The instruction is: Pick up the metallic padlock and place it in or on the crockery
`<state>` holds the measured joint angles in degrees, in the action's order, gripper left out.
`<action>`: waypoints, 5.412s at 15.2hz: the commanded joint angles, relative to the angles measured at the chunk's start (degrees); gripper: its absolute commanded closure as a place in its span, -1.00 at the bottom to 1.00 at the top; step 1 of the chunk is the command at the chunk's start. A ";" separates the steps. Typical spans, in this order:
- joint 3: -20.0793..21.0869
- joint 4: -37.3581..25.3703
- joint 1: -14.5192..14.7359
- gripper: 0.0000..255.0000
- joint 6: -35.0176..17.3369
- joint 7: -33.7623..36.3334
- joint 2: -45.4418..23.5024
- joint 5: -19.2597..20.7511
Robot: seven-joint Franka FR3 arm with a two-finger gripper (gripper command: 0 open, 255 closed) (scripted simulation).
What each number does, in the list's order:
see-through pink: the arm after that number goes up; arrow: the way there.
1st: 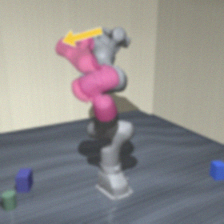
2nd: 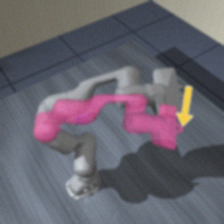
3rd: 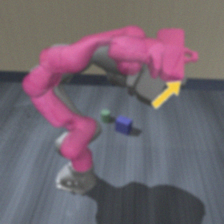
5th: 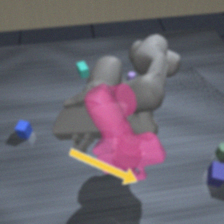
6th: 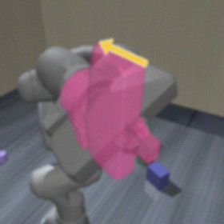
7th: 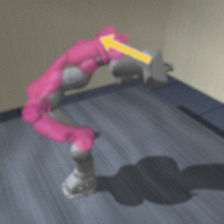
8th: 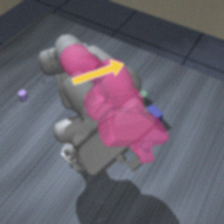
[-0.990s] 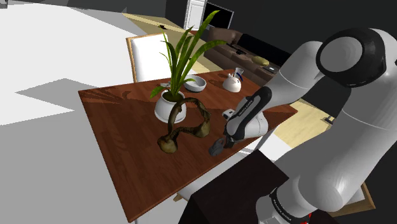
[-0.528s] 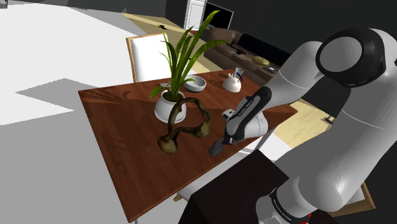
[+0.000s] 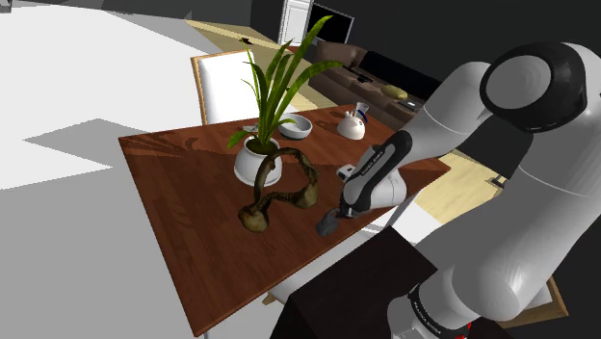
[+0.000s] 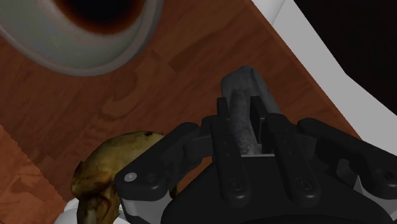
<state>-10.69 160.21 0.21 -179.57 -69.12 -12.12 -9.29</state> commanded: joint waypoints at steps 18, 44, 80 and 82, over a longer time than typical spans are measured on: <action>-15.05 1.42 9.11 1.00 20.10 17.99 22.14 25.63; -27.60 -16.77 6.38 1.00 39.38 -3.62 25.33 20.95; -29.90 -20.51 5.70 -1.00 25.36 -30.13 1.80 -8.65; -29.90 -20.51 5.70 -1.00 25.36 -30.13 1.80 -8.65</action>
<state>-40.59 139.70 5.90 -154.21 -99.24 -10.32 -17.94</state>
